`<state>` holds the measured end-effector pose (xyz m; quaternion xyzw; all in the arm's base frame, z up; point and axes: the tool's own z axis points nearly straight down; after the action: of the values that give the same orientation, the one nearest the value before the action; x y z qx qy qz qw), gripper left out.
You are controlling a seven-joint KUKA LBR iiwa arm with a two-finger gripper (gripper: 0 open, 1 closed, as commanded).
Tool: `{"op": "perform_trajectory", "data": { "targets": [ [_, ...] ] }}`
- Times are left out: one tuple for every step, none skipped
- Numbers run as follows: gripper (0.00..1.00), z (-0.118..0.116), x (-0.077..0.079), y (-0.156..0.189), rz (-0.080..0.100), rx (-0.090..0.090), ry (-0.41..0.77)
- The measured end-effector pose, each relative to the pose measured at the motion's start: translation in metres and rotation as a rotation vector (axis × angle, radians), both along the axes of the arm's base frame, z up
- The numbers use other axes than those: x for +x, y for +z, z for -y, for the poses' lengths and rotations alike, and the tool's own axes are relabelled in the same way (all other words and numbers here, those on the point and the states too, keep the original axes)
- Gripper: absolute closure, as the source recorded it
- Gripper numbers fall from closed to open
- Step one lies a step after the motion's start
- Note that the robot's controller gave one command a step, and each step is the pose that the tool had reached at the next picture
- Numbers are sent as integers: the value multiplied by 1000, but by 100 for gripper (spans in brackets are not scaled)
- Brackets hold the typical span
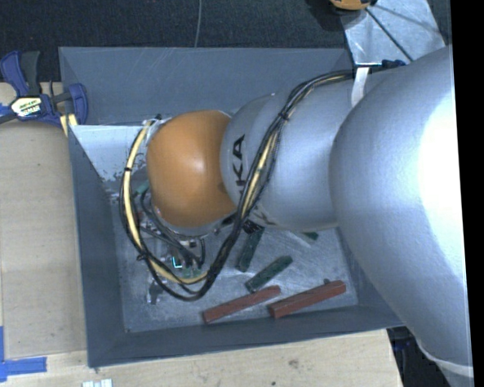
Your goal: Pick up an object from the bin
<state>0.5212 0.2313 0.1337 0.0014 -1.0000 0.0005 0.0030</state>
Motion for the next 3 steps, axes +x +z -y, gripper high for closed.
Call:
{"op": "perform_trajectory", "data": {
  "targets": [
    [0, 1, 3, 4, 8, 2, -3],
    [0, 27, 75, -44, 13, 3, 96],
    [0, 49, 89, -22, 5, 1, 87]
  ]
}}
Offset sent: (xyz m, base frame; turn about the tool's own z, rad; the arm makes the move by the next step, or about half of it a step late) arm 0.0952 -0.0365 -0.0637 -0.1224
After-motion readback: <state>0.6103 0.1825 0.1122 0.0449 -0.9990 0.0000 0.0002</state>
